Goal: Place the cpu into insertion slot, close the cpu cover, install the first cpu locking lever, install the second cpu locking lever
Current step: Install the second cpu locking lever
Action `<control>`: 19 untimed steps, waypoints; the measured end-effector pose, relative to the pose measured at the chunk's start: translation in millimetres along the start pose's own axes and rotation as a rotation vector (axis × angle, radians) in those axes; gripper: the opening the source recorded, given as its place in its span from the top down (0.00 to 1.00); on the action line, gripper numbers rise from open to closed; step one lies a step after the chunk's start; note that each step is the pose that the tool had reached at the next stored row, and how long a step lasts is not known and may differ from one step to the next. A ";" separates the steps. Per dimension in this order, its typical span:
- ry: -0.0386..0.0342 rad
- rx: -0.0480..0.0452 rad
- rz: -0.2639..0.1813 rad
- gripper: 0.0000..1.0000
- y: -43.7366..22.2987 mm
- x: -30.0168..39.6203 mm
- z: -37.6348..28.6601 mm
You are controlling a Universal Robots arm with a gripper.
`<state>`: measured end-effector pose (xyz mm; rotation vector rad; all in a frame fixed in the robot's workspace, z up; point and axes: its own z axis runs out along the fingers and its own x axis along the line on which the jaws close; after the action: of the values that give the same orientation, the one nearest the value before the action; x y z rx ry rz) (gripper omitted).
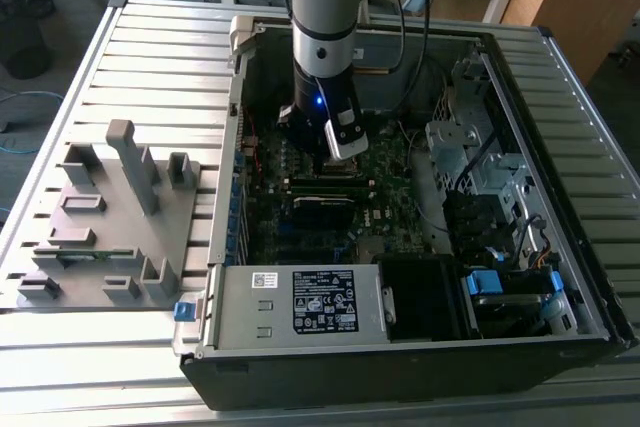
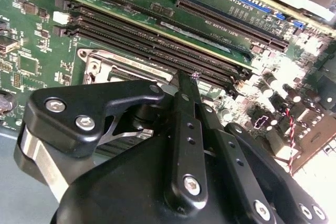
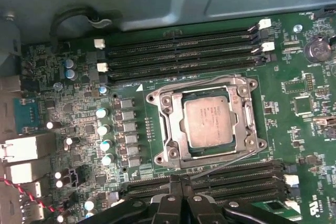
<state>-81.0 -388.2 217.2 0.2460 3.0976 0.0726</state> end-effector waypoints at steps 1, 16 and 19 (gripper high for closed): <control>0.0000 0.0000 0.000 0.90 -0.1 0.1 1.1; 0.0000 -0.0002 0.000 0.90 -2.2 10.6 10.4; 0.0001 -0.0001 0.000 0.90 -2.3 11.0 12.1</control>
<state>-91.7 -388.2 204.7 0.2458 3.0977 0.0728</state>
